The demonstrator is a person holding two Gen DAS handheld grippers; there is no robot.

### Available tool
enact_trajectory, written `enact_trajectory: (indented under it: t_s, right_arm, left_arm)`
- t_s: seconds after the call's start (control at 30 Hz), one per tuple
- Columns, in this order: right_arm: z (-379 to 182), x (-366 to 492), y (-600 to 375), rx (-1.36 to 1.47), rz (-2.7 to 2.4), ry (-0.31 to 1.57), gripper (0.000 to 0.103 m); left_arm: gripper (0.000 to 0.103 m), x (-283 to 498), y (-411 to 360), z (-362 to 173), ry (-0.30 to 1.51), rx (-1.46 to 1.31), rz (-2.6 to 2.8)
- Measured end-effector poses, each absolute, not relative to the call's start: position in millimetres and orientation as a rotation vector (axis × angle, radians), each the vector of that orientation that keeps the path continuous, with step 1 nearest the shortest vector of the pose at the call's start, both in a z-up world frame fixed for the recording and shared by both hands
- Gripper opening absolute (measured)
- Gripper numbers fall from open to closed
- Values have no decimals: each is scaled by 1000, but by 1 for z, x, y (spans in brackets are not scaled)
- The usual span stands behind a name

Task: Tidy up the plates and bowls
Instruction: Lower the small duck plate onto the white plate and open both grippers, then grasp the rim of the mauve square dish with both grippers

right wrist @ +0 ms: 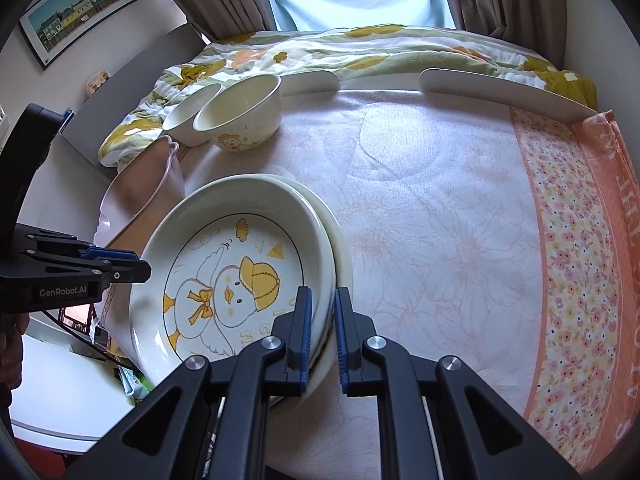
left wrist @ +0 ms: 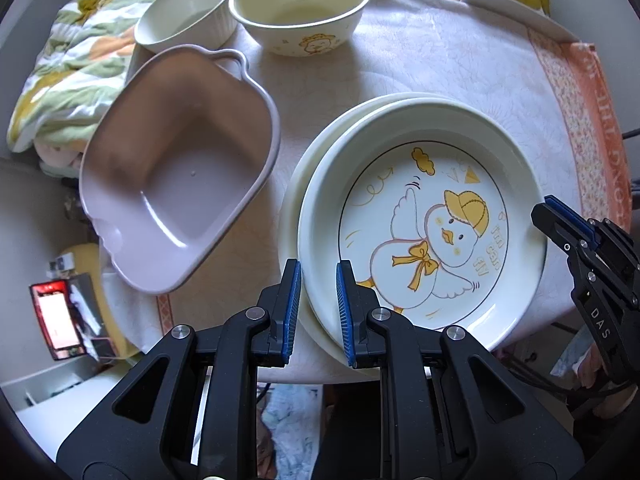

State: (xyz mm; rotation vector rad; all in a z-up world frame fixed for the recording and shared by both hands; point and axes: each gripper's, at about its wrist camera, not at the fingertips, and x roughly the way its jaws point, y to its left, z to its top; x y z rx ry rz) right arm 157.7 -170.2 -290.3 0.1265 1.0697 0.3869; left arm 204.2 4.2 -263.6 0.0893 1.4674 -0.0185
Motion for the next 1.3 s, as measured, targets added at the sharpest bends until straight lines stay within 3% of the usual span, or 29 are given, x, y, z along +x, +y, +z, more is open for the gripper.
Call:
enact_trajectory:
  t_s: [0.17, 0.2, 0.23, 0.27, 0.3, 0.33, 0.37, 0.4, 0.67, 0.77, 0.83, 0.9, 0.97, 1.03, 1.1, 1.17, 1.23, 1.3]
  right_arm:
    - [-264, 163, -172, 145, 392, 1049, 10]
    - [-258, 166, -172, 149, 404, 1047, 10]
    - [-250, 169, -170, 148, 418, 1042, 11]
    - [-241, 172, -167, 136, 427, 1033, 14]
    - [-233, 176, -163, 117, 435, 1021, 30]
    - [-227, 179, -159, 102, 447, 1011, 46]
    - [-221, 182, -154, 90, 465, 997, 87]
    - [-215, 186, -147, 81, 488, 980, 103]
    - [-211, 243, -46, -146, 670, 1053, 103]
    - [-238, 266, -6, -185, 722, 1126, 103]
    - [-260, 279, 15, -198, 745, 1170, 92]
    - [-283, 289, 29, -215, 759, 1220, 71]
    - [-298, 294, 36, -216, 776, 1253, 60]
    - [-309, 295, 42, -209, 798, 1272, 55]
    - [-315, 296, 46, -207, 808, 1278, 50]
    - [-319, 295, 49, -199, 828, 1286, 32]
    - [-324, 296, 52, -194, 842, 1299, 23]
    - [-324, 296, 54, -192, 853, 1300, 13]
  left_arm:
    - [19, 181, 36, -229, 1324, -93, -95]
    - [33, 175, 44, -220, 1284, -130, -102]
    - [72, 169, 54, -212, 1242, -159, -99]
    - [94, 163, 64, -204, 1197, -181, -80]
    - [102, 157, 72, -198, 1157, -198, -62]
    - [103, 152, 85, -189, 1106, -231, -47]
    - [103, 151, 94, -185, 1091, -251, -37]
    - [103, 151, 105, -184, 1083, -271, -18]
    - [102, 147, 192, -228, 1068, -621, 192]
    - [94, 152, 201, -256, 1087, -679, 236]
    - [78, 158, 204, -272, 1100, -702, 250]
    - [73, 162, 204, -283, 1104, -702, 254]
    - [62, 169, 202, -294, 1114, -689, 256]
    - [38, 174, 201, -301, 1126, -694, 247]
    - [30, 179, 203, -306, 1133, -696, 238]
    - [26, 183, 202, -308, 1133, -686, 231]
    - [16, 187, 201, -308, 1137, -662, 226]
    - [13, 189, 201, -307, 1140, -643, 219]
